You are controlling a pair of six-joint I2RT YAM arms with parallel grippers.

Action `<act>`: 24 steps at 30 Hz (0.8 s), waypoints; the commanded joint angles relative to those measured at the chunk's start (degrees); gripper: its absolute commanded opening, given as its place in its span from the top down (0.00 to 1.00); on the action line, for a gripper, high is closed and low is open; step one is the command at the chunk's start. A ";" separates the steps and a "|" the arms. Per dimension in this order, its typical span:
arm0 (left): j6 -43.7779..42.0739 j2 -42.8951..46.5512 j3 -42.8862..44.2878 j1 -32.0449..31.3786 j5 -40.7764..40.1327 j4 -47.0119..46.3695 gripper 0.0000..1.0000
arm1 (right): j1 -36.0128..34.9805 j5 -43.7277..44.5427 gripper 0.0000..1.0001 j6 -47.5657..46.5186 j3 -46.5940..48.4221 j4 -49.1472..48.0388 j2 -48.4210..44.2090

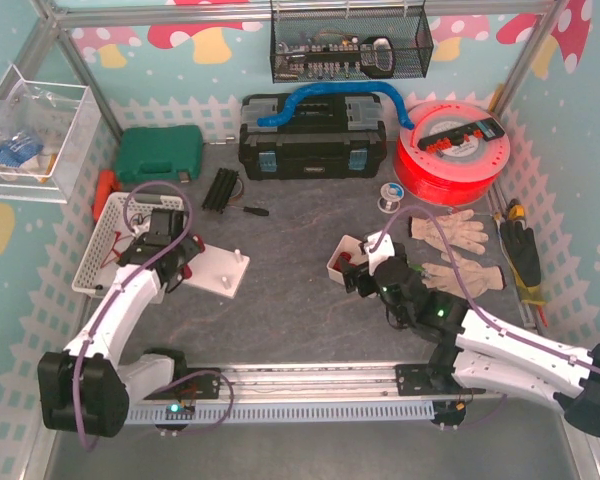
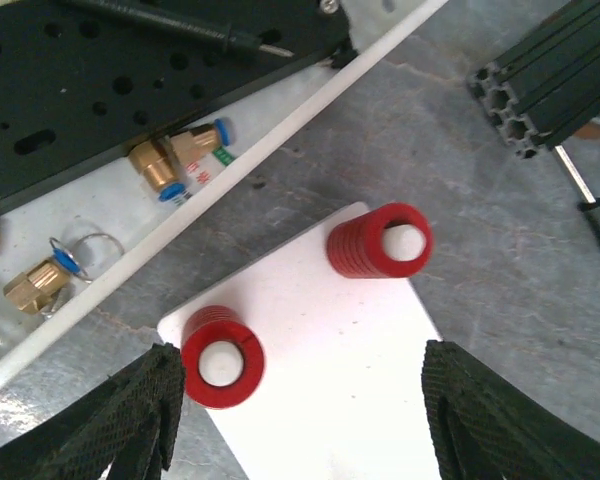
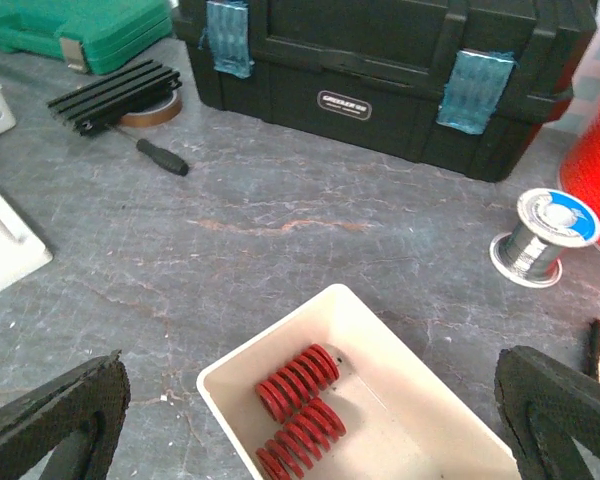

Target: Install the large spring

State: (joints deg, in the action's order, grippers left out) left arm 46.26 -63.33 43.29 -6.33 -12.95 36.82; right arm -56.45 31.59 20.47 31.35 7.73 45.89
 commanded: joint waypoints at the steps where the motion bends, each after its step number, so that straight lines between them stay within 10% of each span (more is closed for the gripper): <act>1: -1.35 -0.10 5.91 0.44 2.37 5.70 0.32 | 0.97 2.61 0.01 5.70 3.56 4.81 0.53; 16: -14.09 -0.66 11.87 -3.85 22.62 -6.84 0.01 | 17.21 -18.91 0.09 6.93 12.33 16.80 14.44; 24: -12.04 3.46 6.25 -13.86 29.50 -17.82 0.01 | 26.35 -25.47 0.49 1.19 15.79 22.63 19.50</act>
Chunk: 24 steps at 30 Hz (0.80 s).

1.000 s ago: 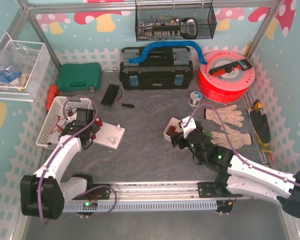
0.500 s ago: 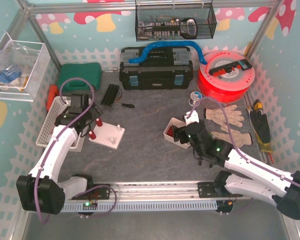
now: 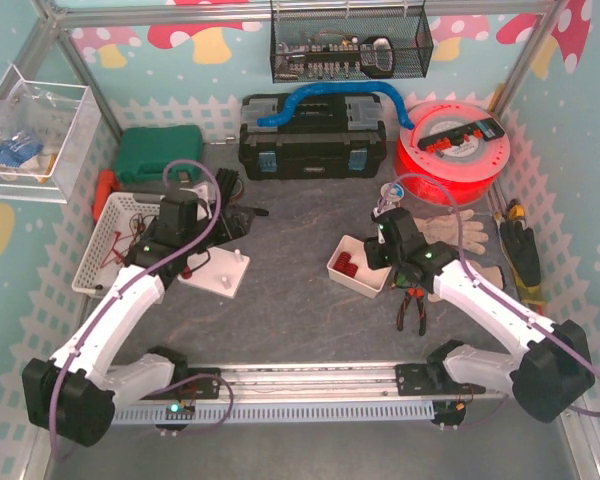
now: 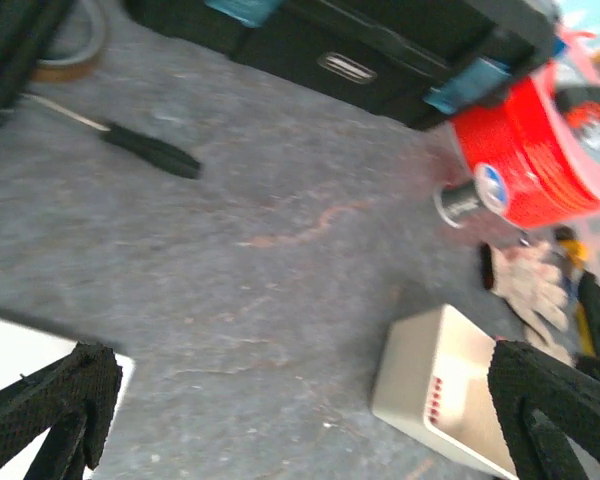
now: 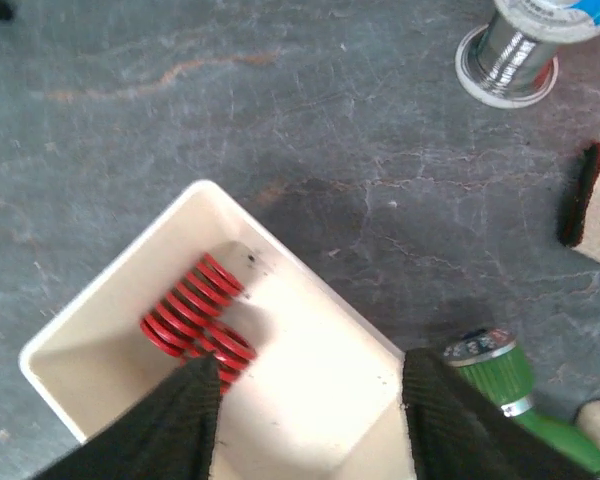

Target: Install the large spring

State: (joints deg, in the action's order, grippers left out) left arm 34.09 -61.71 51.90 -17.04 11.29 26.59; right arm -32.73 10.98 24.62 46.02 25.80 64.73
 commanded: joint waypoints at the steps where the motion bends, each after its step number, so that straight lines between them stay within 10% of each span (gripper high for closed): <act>1: 0.25 2.16 -2.74 -4.32 5.08 -8.39 0.01 | 3.51 -5.58 0.54 -2.75 0.98 4.97 0.80; 24: 0.34 4.73 -4.98 -6.61 1.48 -8.73 0.01 | 3.05 -10.92 0.56 32.98 0.72 -0.53 12.93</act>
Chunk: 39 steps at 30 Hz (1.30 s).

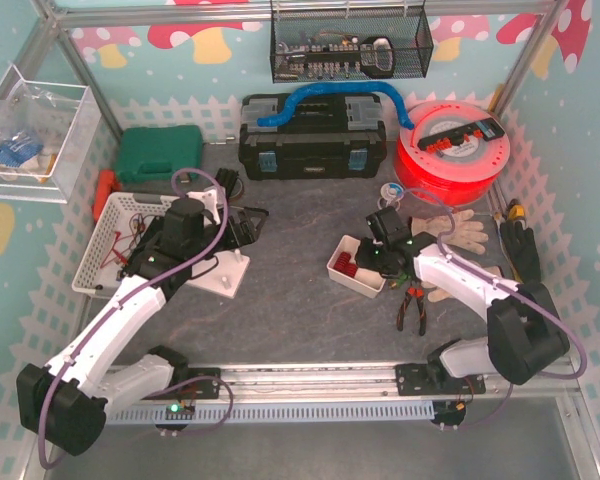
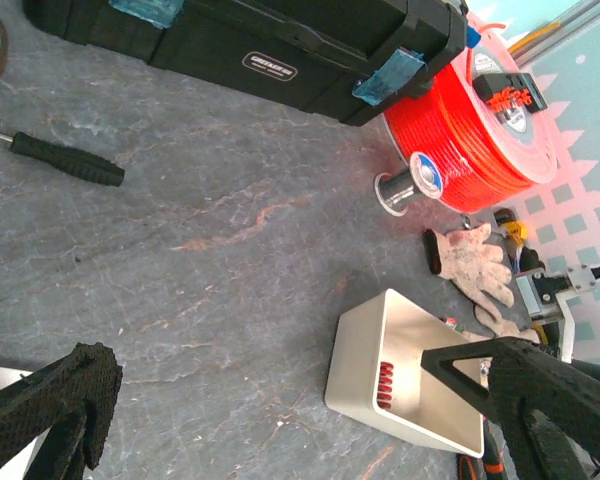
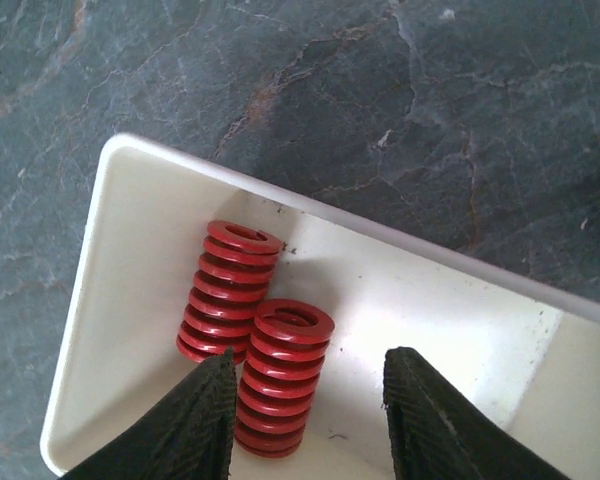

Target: Install the large spring

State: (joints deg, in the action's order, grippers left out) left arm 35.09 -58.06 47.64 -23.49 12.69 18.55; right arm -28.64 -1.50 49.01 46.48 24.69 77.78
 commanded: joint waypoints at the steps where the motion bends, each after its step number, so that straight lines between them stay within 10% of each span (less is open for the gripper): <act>1: -0.69 1.39 -0.78 -0.16 -0.06 -0.58 0.01 | -1.43 1.55 0.55 9.58 -0.06 0.33 0.26; 26: -6.84 0.17 4.29 -0.16 -1.02 4.31 0.01 | -6.78 9.68 0.66 14.00 5.02 -1.60 17.13; 39: -7.10 -0.88 4.48 -0.15 -1.17 4.22 0.01 | -6.69 17.03 0.82 -1.28 6.21 -2.01 15.26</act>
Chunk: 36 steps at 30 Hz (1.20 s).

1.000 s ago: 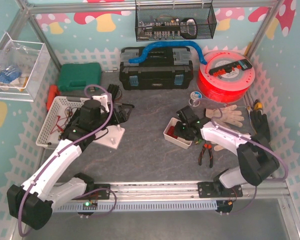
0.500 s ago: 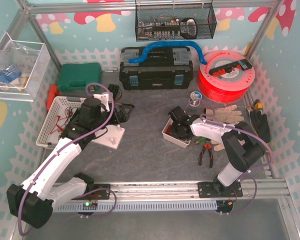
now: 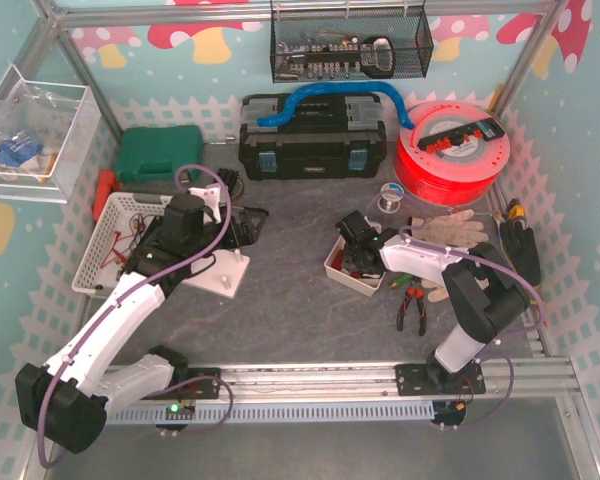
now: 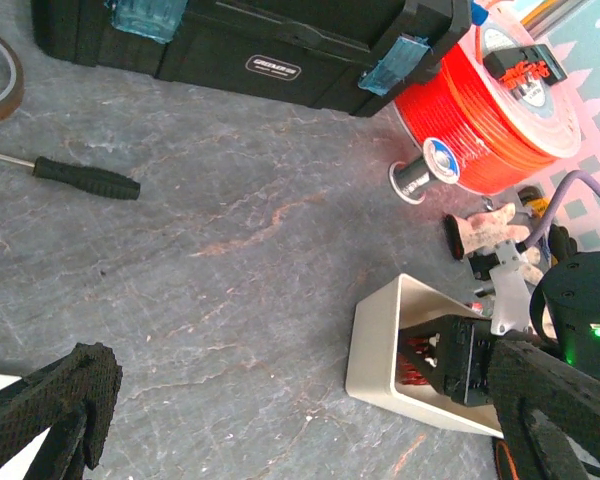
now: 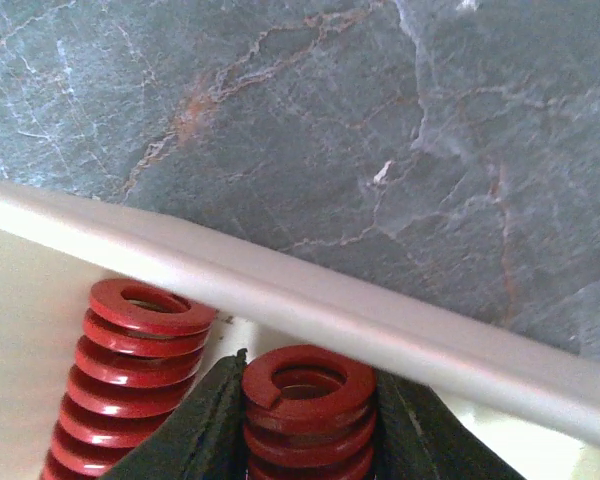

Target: Install the large spring

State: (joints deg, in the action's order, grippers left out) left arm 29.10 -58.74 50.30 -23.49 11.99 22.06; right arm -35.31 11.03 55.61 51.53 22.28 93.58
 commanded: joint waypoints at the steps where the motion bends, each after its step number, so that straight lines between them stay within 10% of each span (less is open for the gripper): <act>1: -1.07 -0.23 1.88 -0.16 -0.40 0.70 0.01 | 0.05 4.64 0.81 -9.08 0.94 0.39 -0.33; 15: 0.69 -1.20 2.48 -0.16 -0.37 0.70 0.01 | 0.02 -1.36 0.52 -5.07 -2.63 1.01 -1.17; 36: 5.64 0.00 0.65 2.12 -0.15 0.30 0.01 | -0.04 -2.18 0.89 -21.76 -1.02 -2.74 -12.32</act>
State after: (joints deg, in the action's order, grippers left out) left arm 33.67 -59.61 50.89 -21.76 9.91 22.46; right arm -35.29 10.44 40.91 49.45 21.12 88.51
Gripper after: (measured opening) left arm 0.991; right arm 0.306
